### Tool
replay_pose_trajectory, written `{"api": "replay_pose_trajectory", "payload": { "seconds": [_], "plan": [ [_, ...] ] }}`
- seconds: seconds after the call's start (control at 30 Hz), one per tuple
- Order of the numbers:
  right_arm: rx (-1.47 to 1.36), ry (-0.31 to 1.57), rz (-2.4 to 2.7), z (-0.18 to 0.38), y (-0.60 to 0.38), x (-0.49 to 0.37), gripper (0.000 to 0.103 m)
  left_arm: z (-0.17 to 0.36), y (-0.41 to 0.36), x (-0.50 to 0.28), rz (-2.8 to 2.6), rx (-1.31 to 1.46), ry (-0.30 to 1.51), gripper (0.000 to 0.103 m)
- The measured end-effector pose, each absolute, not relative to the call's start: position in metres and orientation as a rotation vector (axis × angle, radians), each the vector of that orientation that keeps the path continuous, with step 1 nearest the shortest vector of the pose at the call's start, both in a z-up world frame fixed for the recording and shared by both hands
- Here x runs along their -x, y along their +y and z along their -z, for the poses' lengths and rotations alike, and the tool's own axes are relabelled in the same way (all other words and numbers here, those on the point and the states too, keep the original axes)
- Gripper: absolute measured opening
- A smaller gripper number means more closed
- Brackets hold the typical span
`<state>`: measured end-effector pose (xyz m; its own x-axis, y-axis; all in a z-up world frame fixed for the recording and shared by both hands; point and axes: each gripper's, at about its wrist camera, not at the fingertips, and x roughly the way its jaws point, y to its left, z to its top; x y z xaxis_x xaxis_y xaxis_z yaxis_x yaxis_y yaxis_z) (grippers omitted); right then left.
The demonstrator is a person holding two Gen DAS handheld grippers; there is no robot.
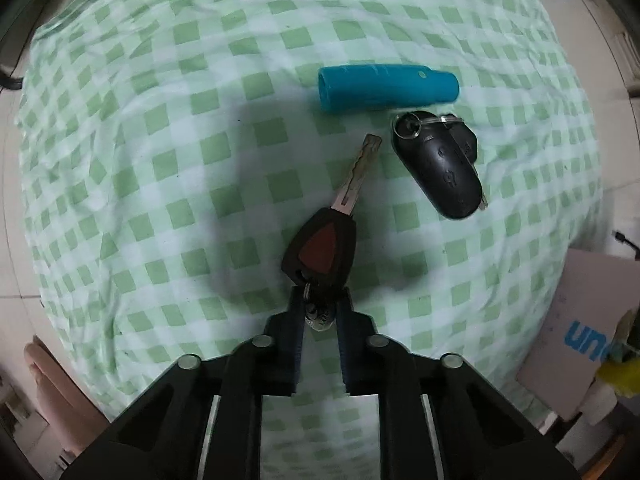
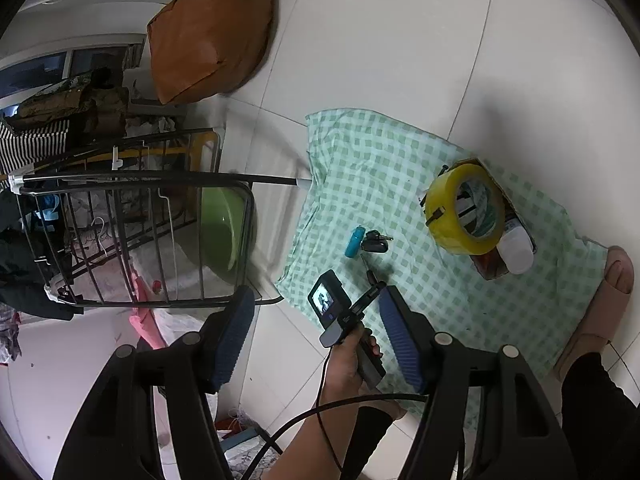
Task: Organize rigid objects
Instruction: 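Grasp the red-handled car key with the left gripper and lift it, then hold out the car key with the left gripper while the right gripper grasps it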
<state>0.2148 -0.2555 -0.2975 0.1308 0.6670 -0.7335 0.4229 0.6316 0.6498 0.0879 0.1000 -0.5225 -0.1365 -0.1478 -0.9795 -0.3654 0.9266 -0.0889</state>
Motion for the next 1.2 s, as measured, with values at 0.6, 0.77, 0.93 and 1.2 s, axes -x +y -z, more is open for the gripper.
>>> {"api": "replay_pose_trajectory", "payload": {
  "seconds": [0.6, 0.77, 0.93, 1.2],
  "plan": [
    [-0.923, 1.599, -0.343, 0.307, -0.219, -0.214, 0.067, 0.318, 0.1, -0.084, 0.273, 0.672, 1.437, 0.006],
    [-0.993, 1.71, -0.437, 0.332, -0.188, -0.197, 0.067, 0.235, 0.094, -0.047, 0.485, 0.772, 1.308, 0.006],
    [-1.024, 1.739, -0.502, 0.343, -0.169, -0.186, 0.067, 0.213, 0.091, -0.021, 0.6, 0.799, 1.257, 0.006],
    [-1.134, 1.743, -0.513, 0.362, -0.178, -0.18, 0.035, 0.228, 0.079, -0.038, 0.6, 0.804, 1.316, 0.006]
  ]
}}
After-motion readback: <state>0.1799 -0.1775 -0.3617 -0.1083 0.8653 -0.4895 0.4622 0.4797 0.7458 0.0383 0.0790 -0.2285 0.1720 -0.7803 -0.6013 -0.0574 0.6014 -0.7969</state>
